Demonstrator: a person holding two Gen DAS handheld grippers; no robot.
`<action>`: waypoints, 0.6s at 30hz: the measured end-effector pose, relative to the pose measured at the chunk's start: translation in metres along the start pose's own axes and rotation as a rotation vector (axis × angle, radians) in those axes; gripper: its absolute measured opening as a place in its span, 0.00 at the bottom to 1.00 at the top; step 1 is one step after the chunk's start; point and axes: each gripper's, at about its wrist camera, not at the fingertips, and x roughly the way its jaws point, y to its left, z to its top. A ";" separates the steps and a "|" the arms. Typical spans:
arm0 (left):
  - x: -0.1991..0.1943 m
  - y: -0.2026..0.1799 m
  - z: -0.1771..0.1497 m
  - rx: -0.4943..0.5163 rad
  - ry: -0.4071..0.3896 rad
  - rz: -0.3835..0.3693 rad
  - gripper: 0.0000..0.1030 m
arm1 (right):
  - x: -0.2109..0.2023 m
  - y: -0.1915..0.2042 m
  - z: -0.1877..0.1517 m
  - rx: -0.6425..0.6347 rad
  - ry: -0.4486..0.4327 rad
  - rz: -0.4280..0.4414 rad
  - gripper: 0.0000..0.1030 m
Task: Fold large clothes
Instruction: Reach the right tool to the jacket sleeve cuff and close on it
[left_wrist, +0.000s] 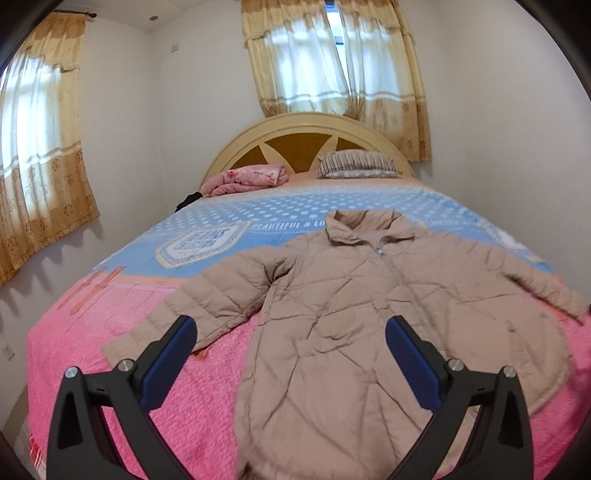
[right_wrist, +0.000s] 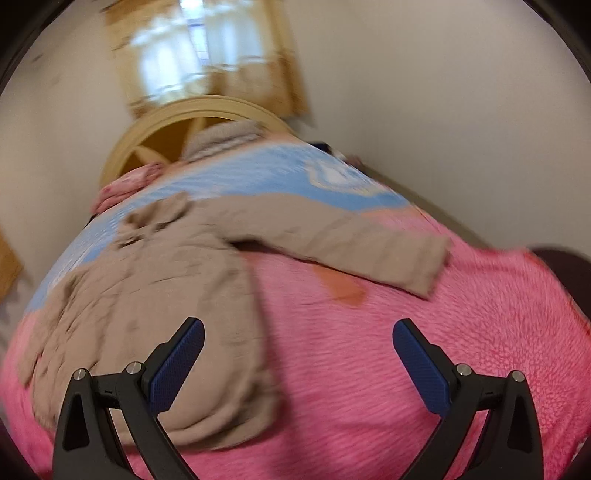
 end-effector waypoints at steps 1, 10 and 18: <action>0.011 -0.002 0.000 0.003 0.011 -0.001 1.00 | 0.006 -0.011 0.005 0.020 0.005 -0.012 0.99; 0.075 -0.019 0.005 0.047 0.075 0.003 1.00 | 0.062 -0.077 0.055 0.184 0.054 -0.105 0.92; 0.093 -0.023 -0.001 0.046 0.118 0.000 1.00 | 0.125 -0.107 0.067 0.253 0.185 -0.128 0.67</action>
